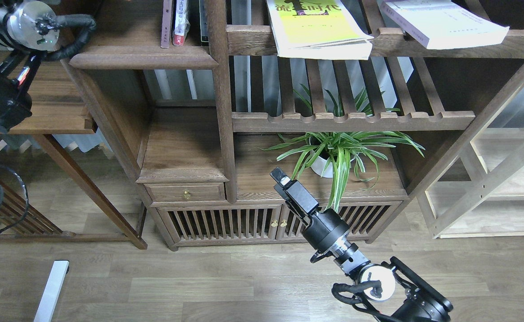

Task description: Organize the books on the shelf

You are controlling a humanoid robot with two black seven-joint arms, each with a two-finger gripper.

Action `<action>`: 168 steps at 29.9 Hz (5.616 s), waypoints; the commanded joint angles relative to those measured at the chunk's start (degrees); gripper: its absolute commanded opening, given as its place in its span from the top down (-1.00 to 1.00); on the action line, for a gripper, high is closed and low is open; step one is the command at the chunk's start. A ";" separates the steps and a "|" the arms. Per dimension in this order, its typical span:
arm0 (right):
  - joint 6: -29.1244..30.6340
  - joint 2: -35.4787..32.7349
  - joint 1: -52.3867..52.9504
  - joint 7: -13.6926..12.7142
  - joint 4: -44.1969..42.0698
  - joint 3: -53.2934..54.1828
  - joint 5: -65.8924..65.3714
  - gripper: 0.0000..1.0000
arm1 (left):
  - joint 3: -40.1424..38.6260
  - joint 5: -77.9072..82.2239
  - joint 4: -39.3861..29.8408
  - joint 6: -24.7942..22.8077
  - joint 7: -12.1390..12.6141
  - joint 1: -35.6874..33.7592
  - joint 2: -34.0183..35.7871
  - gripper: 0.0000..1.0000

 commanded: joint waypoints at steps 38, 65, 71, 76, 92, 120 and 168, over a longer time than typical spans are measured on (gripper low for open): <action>0.00 0.62 -0.36 0.07 0.88 6.48 0.26 -0.98 | 0.40 -1.31 -5.81 -4.20 -11.70 4.12 7.71 -0.98; 0.00 1.68 7.80 -0.02 5.63 10.71 0.53 -0.98 | -3.29 -37.26 -8.81 -31.69 -15.49 15.81 9.12 -0.97; 0.00 1.68 14.14 0.24 4.57 10.63 0.70 -0.98 | -2.76 -40.51 -21.53 -31.69 -15.49 22.66 8.68 -0.82; 0.00 1.68 15.46 0.24 4.40 10.10 0.70 -0.98 | -2.68 -40.78 -31.30 -31.69 -15.32 30.48 8.41 -0.79; -14.02 1.68 19.67 0.60 3.17 10.80 3.07 -0.98 | 0.57 -40.07 -33.77 -31.69 -11.98 43.15 2.70 -0.76; -28.09 1.68 27.06 0.77 1.94 17.57 4.39 -0.42 | 3.39 -39.28 -29.91 -31.69 -10.31 48.25 2.09 -0.93; 0.00 1.68 9.75 4.90 9.32 3.78 6.68 0.94 | 3.39 -43.06 -15.76 -31.69 -10.40 36.30 -14.52 -0.95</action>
